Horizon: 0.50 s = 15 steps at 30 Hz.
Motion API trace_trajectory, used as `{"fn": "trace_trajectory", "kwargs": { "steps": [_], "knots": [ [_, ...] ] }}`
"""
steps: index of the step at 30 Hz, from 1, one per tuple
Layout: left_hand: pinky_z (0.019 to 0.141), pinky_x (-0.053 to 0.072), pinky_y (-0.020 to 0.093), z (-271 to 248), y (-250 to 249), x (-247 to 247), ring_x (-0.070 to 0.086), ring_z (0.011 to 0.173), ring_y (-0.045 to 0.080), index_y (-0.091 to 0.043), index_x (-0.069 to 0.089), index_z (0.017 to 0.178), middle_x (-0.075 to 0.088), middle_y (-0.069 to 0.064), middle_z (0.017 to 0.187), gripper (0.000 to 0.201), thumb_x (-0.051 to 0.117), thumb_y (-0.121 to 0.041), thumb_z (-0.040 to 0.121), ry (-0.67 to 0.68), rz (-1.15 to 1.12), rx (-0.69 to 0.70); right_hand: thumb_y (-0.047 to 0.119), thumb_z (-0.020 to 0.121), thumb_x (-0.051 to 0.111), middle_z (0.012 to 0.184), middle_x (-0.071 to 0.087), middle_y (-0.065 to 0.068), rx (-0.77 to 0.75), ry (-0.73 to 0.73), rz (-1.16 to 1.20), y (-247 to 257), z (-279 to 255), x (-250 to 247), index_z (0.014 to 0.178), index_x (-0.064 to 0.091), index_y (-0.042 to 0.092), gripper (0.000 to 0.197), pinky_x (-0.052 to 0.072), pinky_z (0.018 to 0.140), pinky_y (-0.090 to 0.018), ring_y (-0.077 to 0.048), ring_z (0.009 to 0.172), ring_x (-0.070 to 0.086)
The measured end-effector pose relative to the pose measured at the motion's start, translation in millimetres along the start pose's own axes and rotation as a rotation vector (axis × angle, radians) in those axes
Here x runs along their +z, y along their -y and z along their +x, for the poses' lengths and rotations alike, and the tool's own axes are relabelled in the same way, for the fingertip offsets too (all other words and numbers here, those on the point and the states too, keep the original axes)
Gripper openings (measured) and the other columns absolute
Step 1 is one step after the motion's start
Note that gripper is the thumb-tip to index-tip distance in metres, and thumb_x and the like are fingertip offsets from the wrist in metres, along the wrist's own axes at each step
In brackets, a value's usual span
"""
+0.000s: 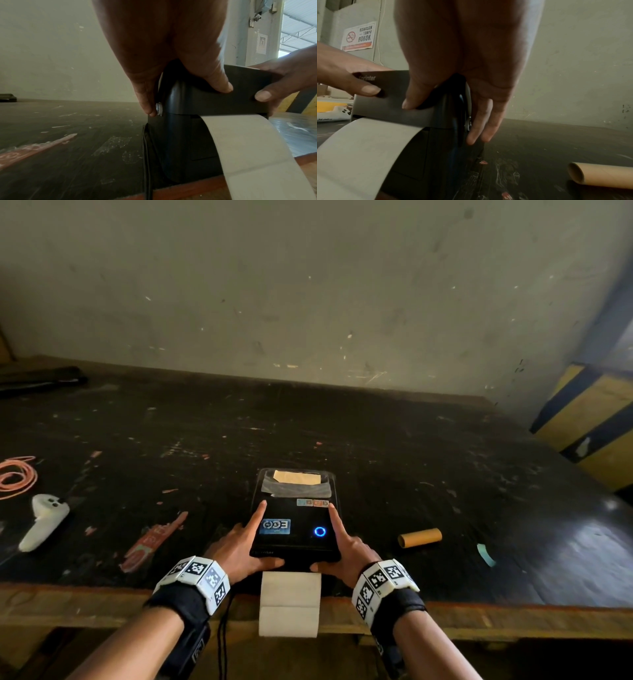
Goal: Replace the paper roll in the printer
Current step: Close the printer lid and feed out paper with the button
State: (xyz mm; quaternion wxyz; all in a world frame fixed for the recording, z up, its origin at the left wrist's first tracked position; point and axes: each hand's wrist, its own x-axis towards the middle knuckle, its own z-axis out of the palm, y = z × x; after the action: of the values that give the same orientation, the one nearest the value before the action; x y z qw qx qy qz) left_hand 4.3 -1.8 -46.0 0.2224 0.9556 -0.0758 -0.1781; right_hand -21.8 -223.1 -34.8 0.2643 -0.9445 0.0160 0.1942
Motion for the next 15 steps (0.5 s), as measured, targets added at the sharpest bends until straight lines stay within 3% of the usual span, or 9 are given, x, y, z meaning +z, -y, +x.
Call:
{"fn": "trace_trajectory", "kwargs": {
  "steps": [15],
  "knots": [
    [0.104, 0.036, 0.050, -1.1, 1.3, 2.5, 0.038, 0.129, 0.031, -0.045, -0.024, 0.135, 0.030, 0.014, 0.148, 0.114, 0.067, -0.061, 0.067, -0.027, -0.003, 0.008, 0.038, 0.077, 0.071, 0.142, 0.042, -0.013, 0.012, 0.026, 0.005, 0.4, -0.1, -1.3, 0.137, -0.027, 0.042, 0.115, 0.045, 0.097, -0.047, -0.030, 0.118, 0.053]
  ]
}}
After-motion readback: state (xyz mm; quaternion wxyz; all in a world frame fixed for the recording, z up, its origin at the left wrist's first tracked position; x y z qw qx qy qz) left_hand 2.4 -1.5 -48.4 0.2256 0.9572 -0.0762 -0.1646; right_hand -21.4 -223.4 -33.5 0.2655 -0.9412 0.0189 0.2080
